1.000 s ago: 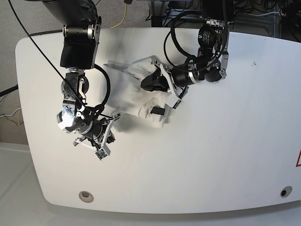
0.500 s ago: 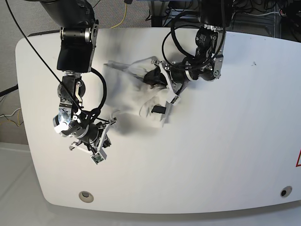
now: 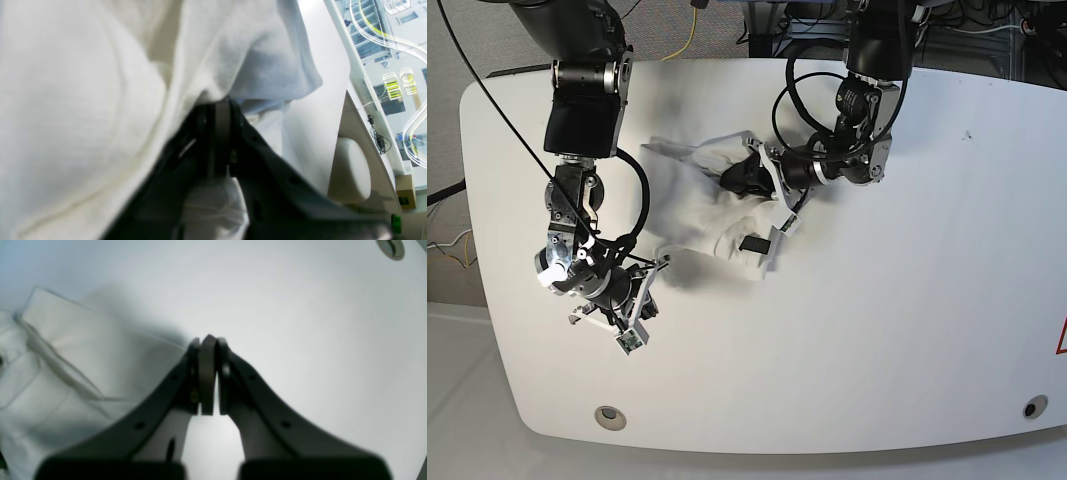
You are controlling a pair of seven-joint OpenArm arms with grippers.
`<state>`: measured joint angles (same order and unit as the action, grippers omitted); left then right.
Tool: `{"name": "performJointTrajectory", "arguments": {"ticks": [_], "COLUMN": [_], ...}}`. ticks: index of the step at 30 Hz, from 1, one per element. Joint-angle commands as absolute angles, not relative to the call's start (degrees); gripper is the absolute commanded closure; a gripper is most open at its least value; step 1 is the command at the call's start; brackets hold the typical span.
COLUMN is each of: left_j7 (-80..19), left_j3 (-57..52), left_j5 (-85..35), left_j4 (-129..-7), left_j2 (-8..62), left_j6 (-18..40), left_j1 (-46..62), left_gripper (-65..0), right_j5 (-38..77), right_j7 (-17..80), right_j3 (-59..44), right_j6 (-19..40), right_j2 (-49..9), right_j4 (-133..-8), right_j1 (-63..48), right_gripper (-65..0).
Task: Fold the T-shirt properly
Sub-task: 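Grasp the bundle with both grippers and fold it over itself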
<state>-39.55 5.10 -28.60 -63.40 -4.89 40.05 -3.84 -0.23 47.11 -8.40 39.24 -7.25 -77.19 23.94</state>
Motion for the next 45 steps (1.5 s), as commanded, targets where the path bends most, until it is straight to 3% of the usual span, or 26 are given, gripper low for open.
{"name": "performJointTrajectory", "arguments": {"ticks": [1, 7, 26, 45], "left_j7": [-42.6, -42.6, -42.6, -42.6], "left_j3": [4.8, 4.7, 4.7, 4.6], "left_j5": [-24.9, -24.9, -24.9, -24.9], "left_j4": [-62.0, -62.0, -62.1, -62.0], "left_j2": [-3.3, -3.0, -2.9, 0.5], "left_j6": [36.1, 36.1, 36.1, 36.1], "left_j1": [-3.6, -4.4, -4.4, -8.6], "left_gripper": [-1.2, -1.2, -1.2, -1.2], "right_j5": [0.3, 0.3, 0.2, 0.2], "right_j7": [45.8, 45.2, 30.7, 29.8], "right_j3": [-8.3, -8.2, -8.1, -8.1], "right_j6": [39.6, 39.7, 39.7, 39.7], "right_j2": [-7.4, -7.4, -7.4, -14.5], "right_j4": [-78.1, -72.4, -52.9, -52.9], "right_j1": [25.7, 25.6, 23.0, 19.3], "right_gripper": [0.0, 0.0, 0.0, 0.0]}}
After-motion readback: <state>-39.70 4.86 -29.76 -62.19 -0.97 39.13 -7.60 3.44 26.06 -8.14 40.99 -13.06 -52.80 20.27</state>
